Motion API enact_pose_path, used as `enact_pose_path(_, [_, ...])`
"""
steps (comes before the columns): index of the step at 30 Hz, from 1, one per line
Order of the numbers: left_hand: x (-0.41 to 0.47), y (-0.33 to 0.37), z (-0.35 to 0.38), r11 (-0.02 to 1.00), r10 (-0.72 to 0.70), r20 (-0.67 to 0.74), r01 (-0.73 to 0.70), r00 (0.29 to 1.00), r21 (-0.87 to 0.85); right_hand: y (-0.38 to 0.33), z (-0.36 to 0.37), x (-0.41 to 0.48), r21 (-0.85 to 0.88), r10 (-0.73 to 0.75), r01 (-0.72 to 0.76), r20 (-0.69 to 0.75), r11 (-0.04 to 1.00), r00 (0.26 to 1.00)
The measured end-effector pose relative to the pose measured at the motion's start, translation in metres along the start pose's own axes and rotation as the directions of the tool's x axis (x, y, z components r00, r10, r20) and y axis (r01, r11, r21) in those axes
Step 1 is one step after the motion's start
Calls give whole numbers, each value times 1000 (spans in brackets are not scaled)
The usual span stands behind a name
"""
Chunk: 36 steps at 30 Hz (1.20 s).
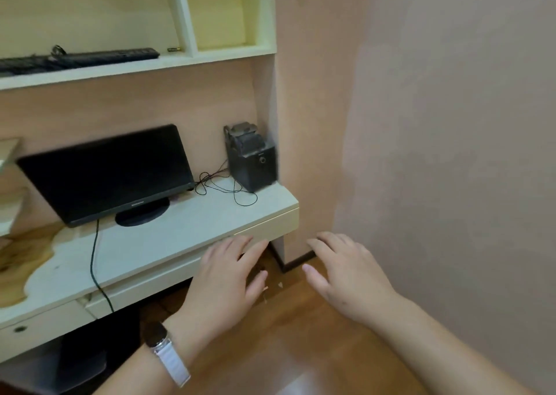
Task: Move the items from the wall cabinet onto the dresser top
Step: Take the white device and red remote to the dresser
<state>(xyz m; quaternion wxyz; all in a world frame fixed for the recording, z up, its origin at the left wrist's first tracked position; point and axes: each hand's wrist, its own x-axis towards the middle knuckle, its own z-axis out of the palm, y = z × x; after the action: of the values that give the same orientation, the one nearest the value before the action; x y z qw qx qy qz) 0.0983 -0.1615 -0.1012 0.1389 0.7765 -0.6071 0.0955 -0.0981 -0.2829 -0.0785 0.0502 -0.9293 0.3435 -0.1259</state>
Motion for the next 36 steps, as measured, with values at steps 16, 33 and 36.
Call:
enact_pose_path(16, [108,-63,6,985,-95,-61,103,994,135,25,12,152,42,-113,114,-21,993,993])
enact_pose_path(33, [276,-263,28,997,53,-234,-39,971,64,-55,49,386,-215,-212,193,-66,957,975])
enact_pose_path(36, [302,-281,27,996,79,-278,-61,957,72,-59,47,415,-224,-194,171,-85,959,977])
